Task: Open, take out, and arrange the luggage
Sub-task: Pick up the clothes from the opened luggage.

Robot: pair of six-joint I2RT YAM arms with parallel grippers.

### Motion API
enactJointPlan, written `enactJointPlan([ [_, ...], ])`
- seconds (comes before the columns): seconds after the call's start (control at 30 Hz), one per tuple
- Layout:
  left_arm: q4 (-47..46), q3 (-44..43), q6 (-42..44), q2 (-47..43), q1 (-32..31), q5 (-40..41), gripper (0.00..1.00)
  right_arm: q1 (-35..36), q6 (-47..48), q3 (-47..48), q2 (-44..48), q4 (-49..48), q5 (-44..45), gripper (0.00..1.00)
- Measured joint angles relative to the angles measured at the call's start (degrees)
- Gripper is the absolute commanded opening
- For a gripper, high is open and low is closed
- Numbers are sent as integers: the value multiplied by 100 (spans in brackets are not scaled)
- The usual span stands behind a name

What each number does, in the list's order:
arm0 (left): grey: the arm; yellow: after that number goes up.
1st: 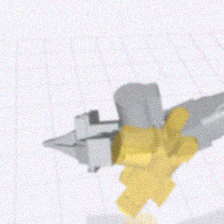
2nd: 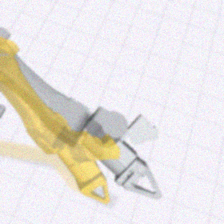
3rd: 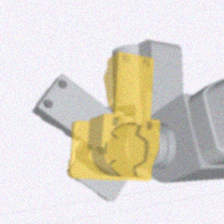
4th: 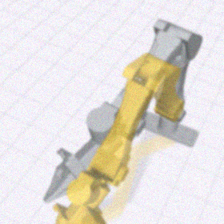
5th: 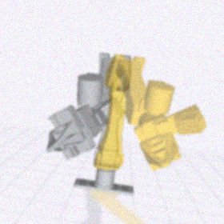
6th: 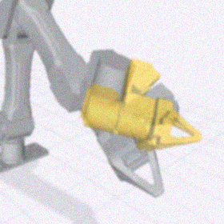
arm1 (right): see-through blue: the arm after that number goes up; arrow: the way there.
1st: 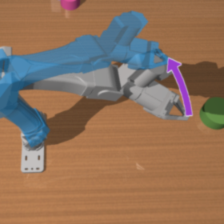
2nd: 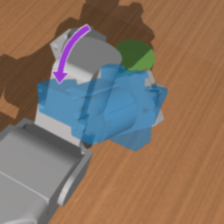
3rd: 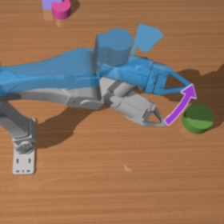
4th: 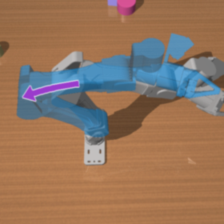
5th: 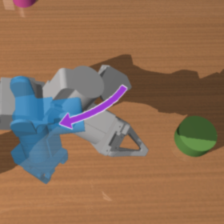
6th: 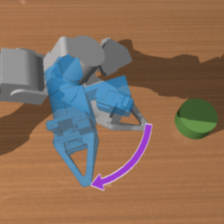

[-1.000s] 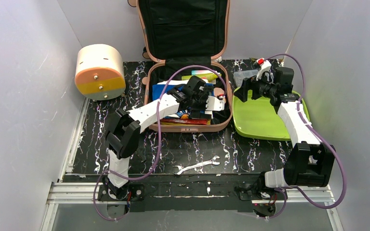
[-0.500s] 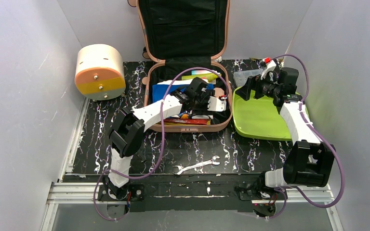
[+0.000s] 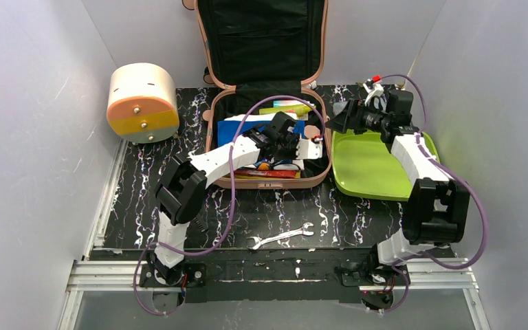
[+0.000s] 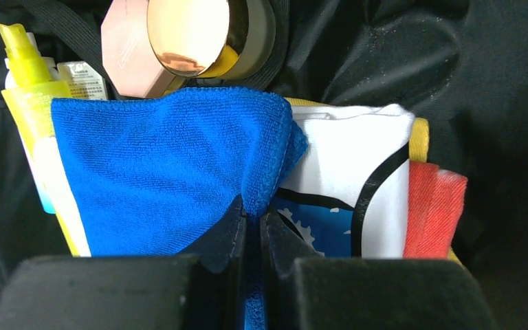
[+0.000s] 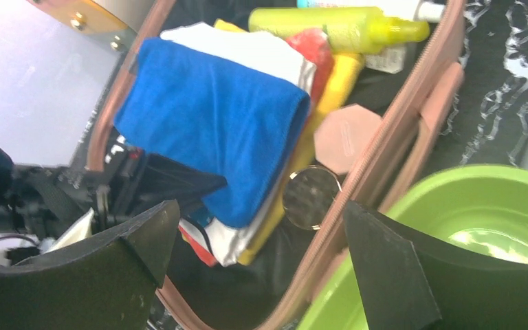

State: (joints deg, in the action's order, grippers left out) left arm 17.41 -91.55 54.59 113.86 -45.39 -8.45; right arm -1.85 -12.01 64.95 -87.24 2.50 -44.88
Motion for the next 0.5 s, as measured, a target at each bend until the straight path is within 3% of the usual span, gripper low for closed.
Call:
enactJointPlan([
  [0.27, 59, -46, -468, -39, 59, -9, 0, 197, -1362, 686, -861, -387, -308, 95],
  [0.5, 70, -315, -1049, -44, 299, -50, 0, 595, -1891, 769, -1211, -444, -304, 94],
])
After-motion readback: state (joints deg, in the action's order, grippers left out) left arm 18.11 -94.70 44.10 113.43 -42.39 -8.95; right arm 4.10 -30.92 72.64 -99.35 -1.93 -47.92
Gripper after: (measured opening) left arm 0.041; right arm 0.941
